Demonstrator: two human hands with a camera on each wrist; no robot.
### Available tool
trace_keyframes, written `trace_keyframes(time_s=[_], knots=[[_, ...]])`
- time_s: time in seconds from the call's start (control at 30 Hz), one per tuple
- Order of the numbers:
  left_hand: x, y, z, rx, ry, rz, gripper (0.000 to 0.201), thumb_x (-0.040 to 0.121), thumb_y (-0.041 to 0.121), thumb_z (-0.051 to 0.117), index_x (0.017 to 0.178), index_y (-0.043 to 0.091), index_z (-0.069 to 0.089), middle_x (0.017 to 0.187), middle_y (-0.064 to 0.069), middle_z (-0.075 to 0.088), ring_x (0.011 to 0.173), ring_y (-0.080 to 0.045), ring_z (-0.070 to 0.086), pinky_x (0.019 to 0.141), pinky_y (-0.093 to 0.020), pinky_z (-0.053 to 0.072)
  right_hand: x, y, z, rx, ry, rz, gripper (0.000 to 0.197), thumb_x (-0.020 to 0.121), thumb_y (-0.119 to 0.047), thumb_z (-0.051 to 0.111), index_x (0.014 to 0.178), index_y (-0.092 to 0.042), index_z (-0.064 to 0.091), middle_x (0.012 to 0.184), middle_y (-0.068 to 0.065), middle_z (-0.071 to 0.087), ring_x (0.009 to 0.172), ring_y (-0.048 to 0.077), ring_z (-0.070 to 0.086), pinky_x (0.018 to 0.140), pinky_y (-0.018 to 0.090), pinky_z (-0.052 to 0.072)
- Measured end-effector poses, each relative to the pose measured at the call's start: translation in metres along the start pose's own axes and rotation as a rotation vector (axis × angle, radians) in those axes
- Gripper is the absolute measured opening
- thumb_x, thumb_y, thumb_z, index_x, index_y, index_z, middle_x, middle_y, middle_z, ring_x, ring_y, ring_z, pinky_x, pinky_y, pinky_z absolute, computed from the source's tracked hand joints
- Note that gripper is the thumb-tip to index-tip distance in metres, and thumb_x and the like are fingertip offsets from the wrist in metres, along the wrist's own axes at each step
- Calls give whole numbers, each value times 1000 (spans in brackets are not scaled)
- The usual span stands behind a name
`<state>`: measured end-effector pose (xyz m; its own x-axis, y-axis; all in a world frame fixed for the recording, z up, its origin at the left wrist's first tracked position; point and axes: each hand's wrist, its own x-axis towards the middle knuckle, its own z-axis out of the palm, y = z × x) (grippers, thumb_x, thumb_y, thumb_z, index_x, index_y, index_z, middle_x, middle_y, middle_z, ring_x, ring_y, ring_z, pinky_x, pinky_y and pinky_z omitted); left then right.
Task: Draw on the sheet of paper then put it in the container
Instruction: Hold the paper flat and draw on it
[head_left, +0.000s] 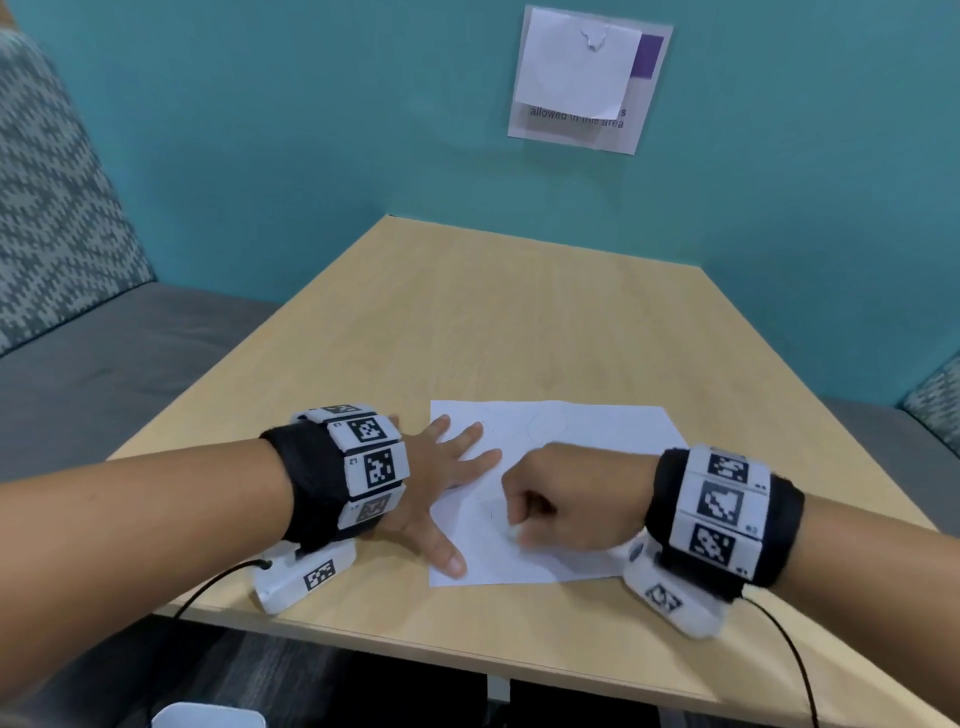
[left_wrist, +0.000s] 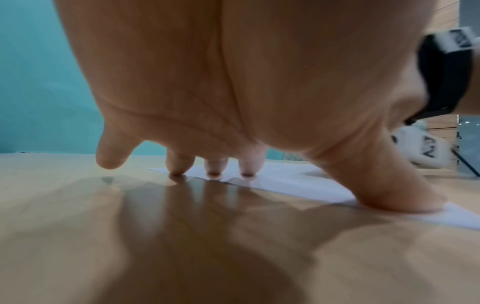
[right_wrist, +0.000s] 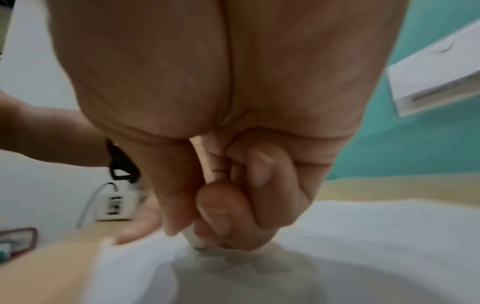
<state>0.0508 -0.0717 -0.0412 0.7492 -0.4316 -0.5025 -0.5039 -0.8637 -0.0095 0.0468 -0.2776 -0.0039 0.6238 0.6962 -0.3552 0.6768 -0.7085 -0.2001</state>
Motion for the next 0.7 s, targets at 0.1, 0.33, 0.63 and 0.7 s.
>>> trace_keyframes(time_s=[0.1, 0.33, 0.63, 0.7], knots=[[-3, 1, -1, -14, 13, -4, 122, 68, 86, 57, 150, 45, -24, 160, 12, -31, 150, -24, -23, 115, -68, -3, 3, 24, -14, 0, 86, 127, 14, 86, -25, 60, 84, -11, 61, 76, 0, 62, 71, 15, 49, 63, 29, 44], [-4, 2, -5, -8, -1, -4, 122, 71, 83, 59, 151, 43, -24, 160, 11, -31, 150, -23, -23, 116, -67, -3, -1, 7, -1, 10, 39, 31, 13, 87, -27, 60, 89, -15, 63, 75, -12, 58, 70, 9, 52, 69, 23, 43], [6, 28, -23, 33, -22, 83, 115, 76, 76, 62, 151, 48, -20, 164, 2, -26, 151, -31, -20, 114, -71, 2, 2, 25, -8, 30, 83, 126, 12, 86, -26, 64, 90, -15, 64, 73, -13, 53, 67, 9, 49, 69, 27, 44], [10, 27, -20, 12, -14, 102, 112, 76, 75, 64, 152, 51, -16, 163, 2, -28, 150, -32, -21, 113, -72, 1, -2, 20, -6, 37, 78, 104, 10, 87, -25, 62, 92, -17, 63, 73, -14, 53, 66, 5, 49, 69, 24, 41]])
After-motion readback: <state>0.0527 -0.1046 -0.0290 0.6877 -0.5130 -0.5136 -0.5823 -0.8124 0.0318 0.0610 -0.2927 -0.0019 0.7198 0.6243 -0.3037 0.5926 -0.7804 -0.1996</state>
